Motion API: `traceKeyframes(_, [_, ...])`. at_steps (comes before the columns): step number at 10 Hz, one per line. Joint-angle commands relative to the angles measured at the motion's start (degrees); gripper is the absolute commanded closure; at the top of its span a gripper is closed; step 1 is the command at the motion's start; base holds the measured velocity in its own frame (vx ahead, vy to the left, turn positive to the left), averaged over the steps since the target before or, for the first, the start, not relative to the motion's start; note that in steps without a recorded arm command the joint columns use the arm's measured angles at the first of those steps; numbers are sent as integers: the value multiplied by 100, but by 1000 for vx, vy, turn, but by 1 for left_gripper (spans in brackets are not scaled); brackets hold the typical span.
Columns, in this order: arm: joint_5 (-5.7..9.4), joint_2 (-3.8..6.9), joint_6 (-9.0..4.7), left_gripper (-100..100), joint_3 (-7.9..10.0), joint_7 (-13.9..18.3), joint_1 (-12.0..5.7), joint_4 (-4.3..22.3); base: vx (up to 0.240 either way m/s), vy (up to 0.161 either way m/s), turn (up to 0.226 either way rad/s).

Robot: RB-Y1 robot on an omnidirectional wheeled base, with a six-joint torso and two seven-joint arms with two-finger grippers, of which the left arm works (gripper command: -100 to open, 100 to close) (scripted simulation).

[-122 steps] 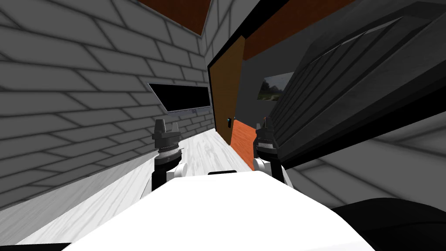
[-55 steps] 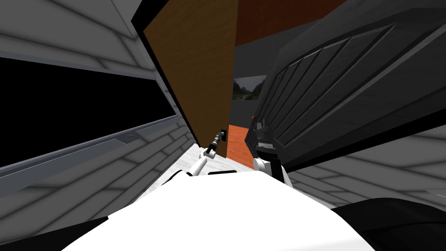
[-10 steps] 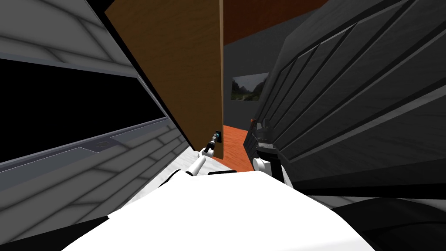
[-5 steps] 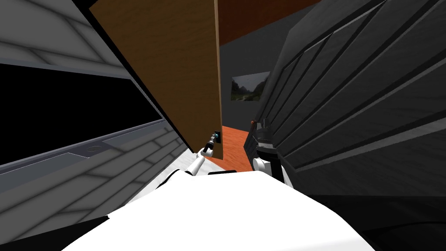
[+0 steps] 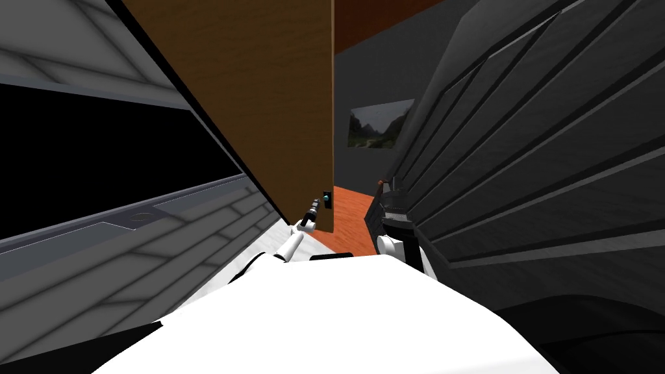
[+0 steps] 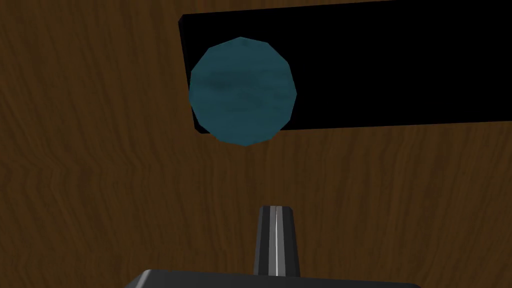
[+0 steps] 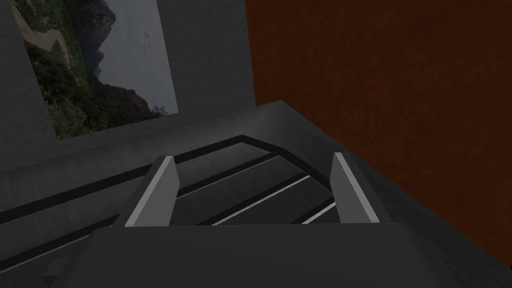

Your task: Push the door open

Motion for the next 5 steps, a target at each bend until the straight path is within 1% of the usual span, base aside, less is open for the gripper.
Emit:
traceKeyframes(1, [9,-8,10,-100,-16,20,2,-6,-207,14,13])
traceKeyframes(2, [16,-24,21,-100,-26,32,4,-16,-229,-11,16])
traceKeyframes(4, [33,-98,48,-100,-51,61,8,-40,-224,2,19])
traceKeyframes(5, [41,-159,62,-100,-64,76,10,-52,-219,12,12])
